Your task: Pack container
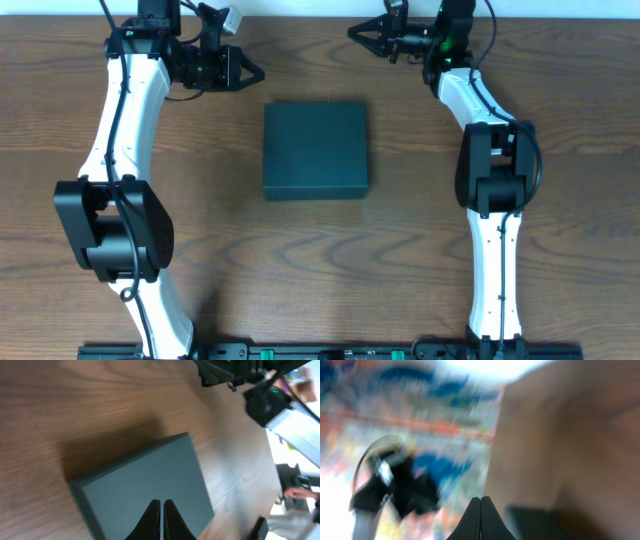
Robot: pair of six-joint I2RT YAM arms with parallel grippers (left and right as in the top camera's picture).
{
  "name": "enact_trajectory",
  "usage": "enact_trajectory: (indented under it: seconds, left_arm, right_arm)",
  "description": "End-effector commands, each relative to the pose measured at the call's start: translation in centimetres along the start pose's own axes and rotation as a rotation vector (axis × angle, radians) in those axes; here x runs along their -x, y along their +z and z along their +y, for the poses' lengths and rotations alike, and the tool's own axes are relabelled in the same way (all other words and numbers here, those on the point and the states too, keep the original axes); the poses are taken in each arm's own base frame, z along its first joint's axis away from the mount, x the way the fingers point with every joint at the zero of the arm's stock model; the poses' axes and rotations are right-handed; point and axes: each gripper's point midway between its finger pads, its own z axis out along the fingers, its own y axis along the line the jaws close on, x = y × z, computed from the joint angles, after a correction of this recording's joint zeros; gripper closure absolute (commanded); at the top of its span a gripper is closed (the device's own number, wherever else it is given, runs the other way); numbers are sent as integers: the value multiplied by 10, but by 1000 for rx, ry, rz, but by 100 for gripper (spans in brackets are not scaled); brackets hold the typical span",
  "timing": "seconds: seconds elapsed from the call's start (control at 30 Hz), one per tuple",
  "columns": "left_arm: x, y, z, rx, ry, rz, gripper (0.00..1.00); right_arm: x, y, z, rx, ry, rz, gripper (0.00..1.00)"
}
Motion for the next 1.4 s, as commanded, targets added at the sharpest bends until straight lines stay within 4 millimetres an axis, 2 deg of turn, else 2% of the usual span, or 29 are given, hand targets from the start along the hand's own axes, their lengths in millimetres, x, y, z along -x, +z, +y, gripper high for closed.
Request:
enact_trajectory:
  seconds: [0.0,0.07,0.2,0.33,0.47,0.5,0.53,0.67,0.73,0.9,0.97,1.03,1.1,1.17,1.3,1.37]
  left_arm:
    - [0,-4,16,122,-84,-6,94]
    - [-1,-4,18,136,-94,-2,94]
    - [-7,-8,27,216,-150,13,94]
    - [-2,-22,10,204,-123,-18,94]
    - [5,-58,-10,306,-60,-93,94]
    - [3,-76,-17,381,-36,-116,94]
    - [1,-92,-32,413,8,-137,94]
    - [-5,-133,-81,403,117,-218,94]
    - [-15,-155,-102,408,169,-249,94]
    - [-54,-190,-132,445,218,-249,94]
    - [-77,-203,-146,447,249,-234,94]
    - [-94,-212,-161,428,309,-230,94]
    - [-114,-224,-176,416,347,-253,94]
    - [-133,-229,-186,400,369,-277,94]
    - [-171,-224,-177,413,371,-254,94]
    - [-194,-215,-168,408,349,-227,94]
  right_arm:
    - [60,-32,-20,-161,-225,-308,98]
    - [73,-42,-14,-168,-246,-355,98]
    - [72,-48,34,-134,-317,-266,98]
    - [65,-55,62,-219,-369,-238,98]
    - [47,-77,84,-453,-409,-243,98]
    - [34,-88,98,-550,-433,-236,98]
    - [21,-96,114,-610,-463,-219,98]
    - [-15,-107,165,-680,-541,-182,98]
    - [-35,-113,192,-711,-580,-172,98]
    - [-90,-132,237,-844,-625,-148,98]
    - [-126,-138,253,-894,-651,-99,98]
    - [-155,-142,262,-928,-649,-59,98]
    - [-193,-156,269,-1015,-636,-12,98]
    - [-219,-166,278,-1062,-653,7,98]
    - [-256,-186,301,-1100,-706,-26,98]
    - [-279,-203,308,-1122,-708,-52,98]
